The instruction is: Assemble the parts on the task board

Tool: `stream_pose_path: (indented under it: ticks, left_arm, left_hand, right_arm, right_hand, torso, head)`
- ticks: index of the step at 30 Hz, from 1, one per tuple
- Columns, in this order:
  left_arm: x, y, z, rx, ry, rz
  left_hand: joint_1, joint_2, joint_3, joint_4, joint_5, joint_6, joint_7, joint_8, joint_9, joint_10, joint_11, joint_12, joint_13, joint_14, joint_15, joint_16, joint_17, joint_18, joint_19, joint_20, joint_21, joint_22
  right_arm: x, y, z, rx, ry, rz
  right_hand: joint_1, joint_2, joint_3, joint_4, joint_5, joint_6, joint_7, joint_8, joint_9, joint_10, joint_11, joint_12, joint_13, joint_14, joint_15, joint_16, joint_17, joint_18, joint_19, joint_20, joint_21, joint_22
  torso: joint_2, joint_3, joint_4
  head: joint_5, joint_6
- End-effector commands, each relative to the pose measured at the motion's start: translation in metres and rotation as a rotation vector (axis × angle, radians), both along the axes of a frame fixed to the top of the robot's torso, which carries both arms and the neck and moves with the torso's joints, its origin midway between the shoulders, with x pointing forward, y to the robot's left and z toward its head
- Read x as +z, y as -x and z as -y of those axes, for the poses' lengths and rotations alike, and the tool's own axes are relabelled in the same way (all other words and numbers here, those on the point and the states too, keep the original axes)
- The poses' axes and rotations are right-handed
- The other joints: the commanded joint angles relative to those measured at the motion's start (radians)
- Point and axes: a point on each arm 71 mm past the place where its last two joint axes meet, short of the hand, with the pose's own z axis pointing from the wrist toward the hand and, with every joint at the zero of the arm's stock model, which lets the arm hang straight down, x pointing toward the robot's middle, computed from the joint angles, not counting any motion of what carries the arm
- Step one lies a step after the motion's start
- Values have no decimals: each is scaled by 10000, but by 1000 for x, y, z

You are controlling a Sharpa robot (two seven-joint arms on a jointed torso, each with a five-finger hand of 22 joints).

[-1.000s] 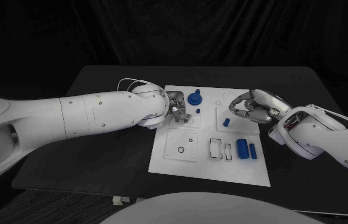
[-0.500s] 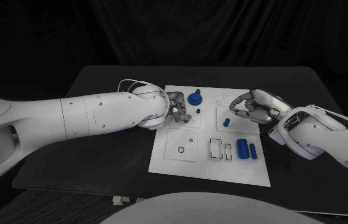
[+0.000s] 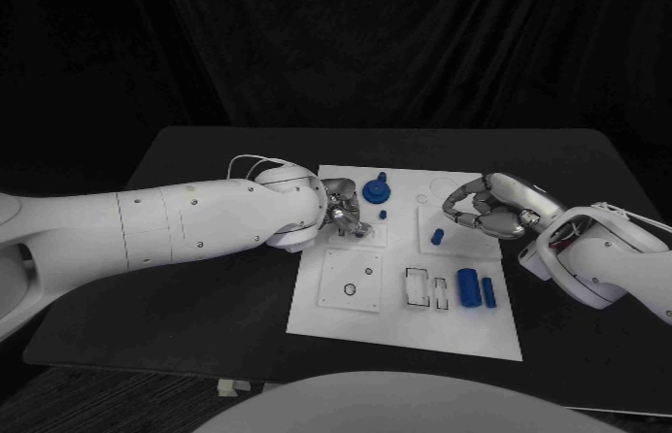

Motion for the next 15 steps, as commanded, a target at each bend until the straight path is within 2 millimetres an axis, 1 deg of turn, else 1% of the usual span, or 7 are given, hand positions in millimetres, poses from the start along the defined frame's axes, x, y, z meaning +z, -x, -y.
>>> stream_pose_path:
  ticks: [1, 4, 6, 7, 9, 10, 15]
  left_arm:
    - [-5, 3, -1, -44, -90, -209]
    - [-6, 3, -2, 9, -168, -255]
    - [-7, 3, -3, 37, -233, -296]
    - [-7, 3, -3, 52, -272, -321]
    - [-7, 3, -4, 82, -333, -357]
    - [-8, 3, -4, 101, -365, -375]
    - [-8, 3, -6, 178, -419, -392]
  left_hand:
    - [-10, 149, 1591, -1767, -350, 24, -155, -73, -90, 745, -31, -49, 2307, 1074, 23, 26, 2635, 71, 217, 30, -74, 1936]
    - [36, 200, 1325, -1646, -872, 66, -242, -111, -215, 714, -89, -85, 2279, 1074, -22, 26, 2635, 89, 188, -6, -180, 1911]
    - [37, 214, 1245, -1593, -1037, 70, -274, -130, -259, 711, -109, -86, 2278, 1074, -33, 26, 2635, 92, 182, -19, -199, 1906]
    - [36, 232, 1108, -1510, -1205, 80, -304, -160, -329, 697, -134, -101, 2266, 1074, -49, 26, 2635, 101, 167, -35, -251, 1894]
    - [44, 255, 970, -1429, -1363, 94, -304, -185, -399, 679, -133, -122, 2250, 1074, -58, 26, 2635, 106, 157, -46, -290, 1886]
    - [52, 272, 845, -1358, -1521, 100, -297, -207, -457, 674, -130, -124, 2247, 1074, -49, 26, 2635, 114, 144, -52, -335, 1875]
    - [40, 287, 670, -1256, -1693, 98, -276, -221, -513, 669, -112, -127, 2245, 1074, -49, 26, 2635, 117, 135, -44, -375, 1867]
  right_arm:
    - [-1, 1, 0, -60, -10, 31]
    - [-1, 1, 0, -60, -9, 27]
    - [-1, 1, 0, -61, -8, 26]
    - [-1, 1, 0, -61, -7, 24]
    - [-1, 1, 0, -62, -6, 21]
    - [-1, 1, 0, -62, -6, 20]
    - [-1, 1, 1, -65, -2, 15]
  right_hand:
    - [96, 28, 1, -62, 47, -28, 16, -59, -9, 1041, 57, 26, 2634, 1065, 62, 25, 2634, -137, 1010, 53, -32, 2603]
    - [98, 27, 3, -66, 49, -28, 16, -59, -9, 1041, 57, 26, 2634, 1065, 63, 25, 2634, -137, 1010, 53, -32, 2603]
    - [98, 27, 3, -66, 49, -28, 16, -59, -9, 1041, 57, 26, 2634, 1065, 63, 25, 2634, -137, 1010, 53, -32, 2603]
    - [98, 27, 3, -66, 49, -28, 16, -59, -9, 1041, 57, 26, 2634, 1065, 63, 25, 2634, -137, 1010, 53, -32, 2603]
    - [98, 27, 3, -66, 49, -28, 16, -59, -9, 1041, 57, 26, 2634, 1065, 63, 25, 2634, -137, 1010, 53, -32, 2603]
    - [98, 27, 3, -66, 49, -28, 16, -59, -9, 1041, 57, 26, 2634, 1065, 63, 25, 2634, -137, 1010, 53, -32, 2603]
    - [98, 27, 3, -66, 49, -28, 16, -59, -9, 1041, 57, 26, 2634, 1065, 63, 25, 2634, -137, 1010, 53, -32, 2603]
  torso:
    - [-2, -1, 1]
    - [-1, 0, -2]
    - [3, 2, -1]
    - [3, 4, 1]
    - [4, 2, -1]
    - [3, 1, 0]
    - [4, -2, 2]
  head:
    - [-1, 0]
    - [8, 0]
    - [7, 0]
    - [7, 0]
    - [14, 0]
    - [14, 0]
    - [14, 0]
